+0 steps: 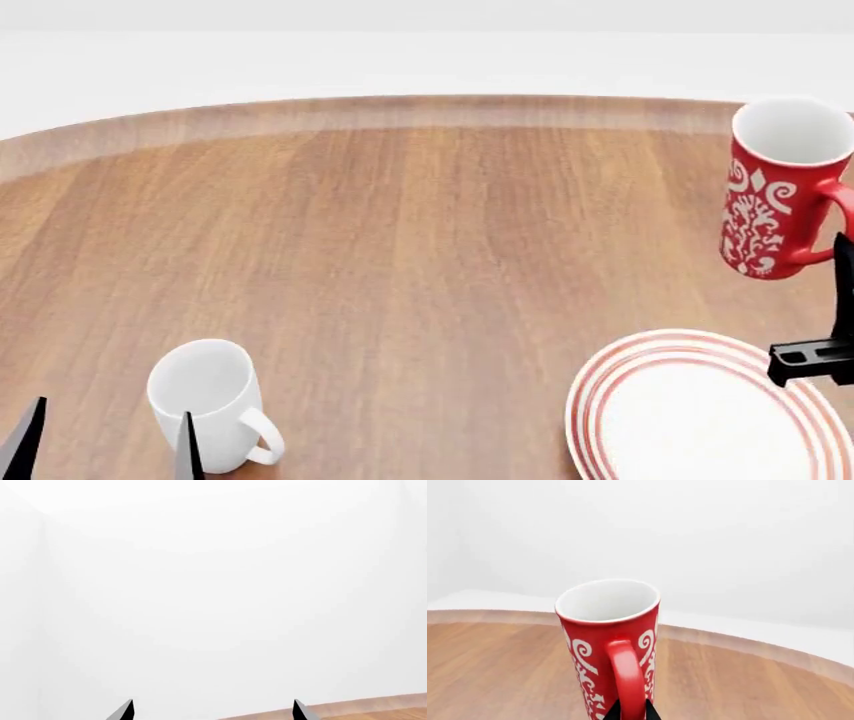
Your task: Pick up the red mug and put it on the plate
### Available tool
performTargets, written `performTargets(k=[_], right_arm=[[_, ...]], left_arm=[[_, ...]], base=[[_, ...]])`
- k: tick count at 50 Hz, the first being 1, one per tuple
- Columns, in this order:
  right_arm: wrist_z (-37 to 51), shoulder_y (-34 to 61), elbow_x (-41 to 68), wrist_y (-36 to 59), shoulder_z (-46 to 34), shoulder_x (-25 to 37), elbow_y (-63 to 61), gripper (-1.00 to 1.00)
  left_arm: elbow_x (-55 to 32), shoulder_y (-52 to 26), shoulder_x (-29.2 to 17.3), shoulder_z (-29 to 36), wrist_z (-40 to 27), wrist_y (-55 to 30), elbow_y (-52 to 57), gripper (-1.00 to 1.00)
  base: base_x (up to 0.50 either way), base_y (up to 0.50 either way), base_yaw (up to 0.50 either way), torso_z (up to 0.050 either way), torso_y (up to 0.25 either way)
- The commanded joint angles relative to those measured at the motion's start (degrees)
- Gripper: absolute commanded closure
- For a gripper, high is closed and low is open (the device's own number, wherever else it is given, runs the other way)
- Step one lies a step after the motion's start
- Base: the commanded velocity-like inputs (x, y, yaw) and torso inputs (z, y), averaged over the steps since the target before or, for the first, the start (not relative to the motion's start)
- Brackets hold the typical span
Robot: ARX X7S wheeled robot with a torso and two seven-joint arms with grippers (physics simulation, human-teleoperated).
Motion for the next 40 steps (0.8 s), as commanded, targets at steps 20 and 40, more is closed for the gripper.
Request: performTargets(k=[20,40], right_arm=[[-10.74,11.12,-8.29,0.48,-6.17,-9.62,17.17,1.00],[-12.87,8.44,-8.10,-4.01,-4.90,-12.00,21.66,1.00]], left_arm=[[0.20,-0.12,-0.18,0.30,-0.40,0.06,-0.03,-1.00],[0.42,-0.19,-0.31,0.47,-0.70,0.02,-0.02,-1.00]], base=[[0.00,0.00,0.00,0.000,0.001],[0.00,0.00,0.00,0.000,0.001]])
